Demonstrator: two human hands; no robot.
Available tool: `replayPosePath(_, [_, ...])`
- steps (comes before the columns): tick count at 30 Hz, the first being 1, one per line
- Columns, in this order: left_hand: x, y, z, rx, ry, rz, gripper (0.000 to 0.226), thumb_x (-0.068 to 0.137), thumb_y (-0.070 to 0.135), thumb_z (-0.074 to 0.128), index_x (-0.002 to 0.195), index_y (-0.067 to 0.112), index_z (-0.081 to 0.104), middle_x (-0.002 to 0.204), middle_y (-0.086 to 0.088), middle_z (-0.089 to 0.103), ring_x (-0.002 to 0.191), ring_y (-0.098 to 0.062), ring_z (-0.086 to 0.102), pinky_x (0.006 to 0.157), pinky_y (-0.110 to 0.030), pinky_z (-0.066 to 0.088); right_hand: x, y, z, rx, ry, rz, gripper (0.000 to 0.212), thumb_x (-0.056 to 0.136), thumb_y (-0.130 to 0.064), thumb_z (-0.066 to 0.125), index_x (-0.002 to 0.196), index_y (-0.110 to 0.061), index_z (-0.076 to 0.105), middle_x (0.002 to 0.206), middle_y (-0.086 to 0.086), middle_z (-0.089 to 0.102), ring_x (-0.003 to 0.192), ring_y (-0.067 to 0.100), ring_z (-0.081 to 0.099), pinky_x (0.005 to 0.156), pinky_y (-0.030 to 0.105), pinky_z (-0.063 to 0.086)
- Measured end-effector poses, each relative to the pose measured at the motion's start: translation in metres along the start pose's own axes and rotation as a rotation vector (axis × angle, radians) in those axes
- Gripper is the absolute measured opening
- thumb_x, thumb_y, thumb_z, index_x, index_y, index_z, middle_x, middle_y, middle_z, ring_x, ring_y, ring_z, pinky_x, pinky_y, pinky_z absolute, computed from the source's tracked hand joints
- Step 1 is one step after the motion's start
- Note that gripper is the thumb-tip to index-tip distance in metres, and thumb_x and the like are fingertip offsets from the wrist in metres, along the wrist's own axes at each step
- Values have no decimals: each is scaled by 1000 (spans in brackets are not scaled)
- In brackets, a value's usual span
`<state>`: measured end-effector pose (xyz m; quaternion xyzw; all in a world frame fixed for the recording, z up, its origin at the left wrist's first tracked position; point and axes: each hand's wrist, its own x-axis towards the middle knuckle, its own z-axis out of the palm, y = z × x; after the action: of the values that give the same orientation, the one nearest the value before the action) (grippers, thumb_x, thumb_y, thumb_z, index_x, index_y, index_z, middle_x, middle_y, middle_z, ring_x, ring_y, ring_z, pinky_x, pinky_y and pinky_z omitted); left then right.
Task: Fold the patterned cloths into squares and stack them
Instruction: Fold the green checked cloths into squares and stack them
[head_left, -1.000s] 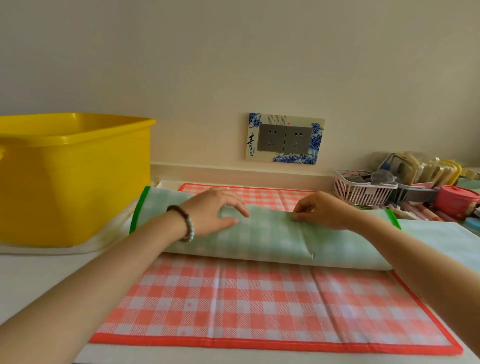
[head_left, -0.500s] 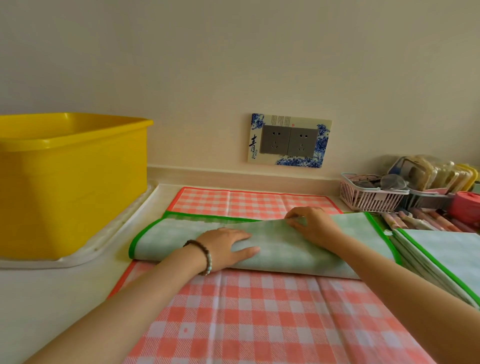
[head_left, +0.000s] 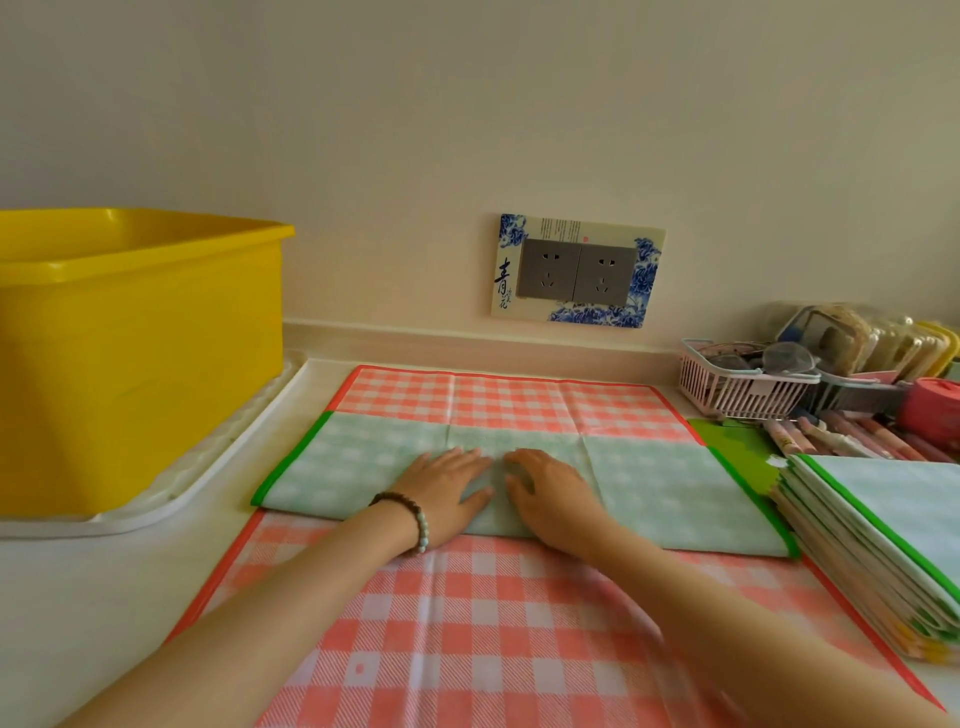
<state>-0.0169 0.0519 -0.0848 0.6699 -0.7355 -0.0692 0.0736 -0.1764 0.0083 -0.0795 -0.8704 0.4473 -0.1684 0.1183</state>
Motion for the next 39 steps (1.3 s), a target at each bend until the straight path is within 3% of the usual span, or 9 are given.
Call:
replayPosePath(5, [-3,2,2,49,-28,-17,62,96,55,19,150,27,5,158,9,0,145,-9,-2,119,-37,0,-4,8,10,-114,-57,18,50,100,-42,25,148,-28,23,157,-5,17,145,13,10,117,34,4])
replayPosePath(11, [-9,1,0,74,-47,-6,78,88,70,18,150,27,2,158,9,-4,145,-11,-5,118,-37,-3,-20,53,-13,-160,-102,132,53,98,-53,21,148,-37,16,158,-9,10,146,11,5,118,35,1])
replayPosePath(17, [-7,0,1,77,-70,-10,100,70,88,5,150,28,-1,158,9,-5,145,-12,-5,117,-38,-4,-47,112,-47,-244,-130,303,57,96,-57,19,149,-36,11,159,-8,5,146,12,4,118,34,3])
replayPosePath(20, [-8,1,1,73,-66,-13,95,73,85,6,150,28,0,158,9,-5,145,-11,-5,117,-38,-4,-56,127,-57,-253,-127,346,59,96,-57,19,149,-35,12,159,-8,5,146,13,5,118,33,4])
replayPosePath(24, [-9,3,1,61,-43,-22,70,91,64,13,150,28,1,158,9,-4,145,-11,-5,118,-37,-3,-55,126,-60,-193,-105,364,59,95,-56,26,148,-31,20,158,-5,12,146,17,11,118,35,8])
replayPosePath(28, [-5,1,3,56,-43,-21,63,95,57,13,150,28,2,158,9,-4,145,-10,-4,119,-38,-2,-49,91,-55,-35,7,265,54,96,-50,35,145,-28,31,155,-3,24,143,18,21,117,35,15])
replayPosePath(33, [-4,-1,4,32,-39,-20,57,98,50,14,150,29,2,158,11,-5,145,-8,-6,118,-37,-3,-36,29,-26,-71,-118,-3,55,96,-52,33,147,-33,24,157,-8,14,145,11,8,117,31,2])
replayPosePath(39, [-2,-2,6,24,-27,-30,57,98,49,17,150,29,4,158,12,-2,145,-8,-5,118,-38,-3,-38,19,-12,-134,-153,34,62,90,-66,28,146,-44,15,157,-15,9,146,8,2,119,35,0])
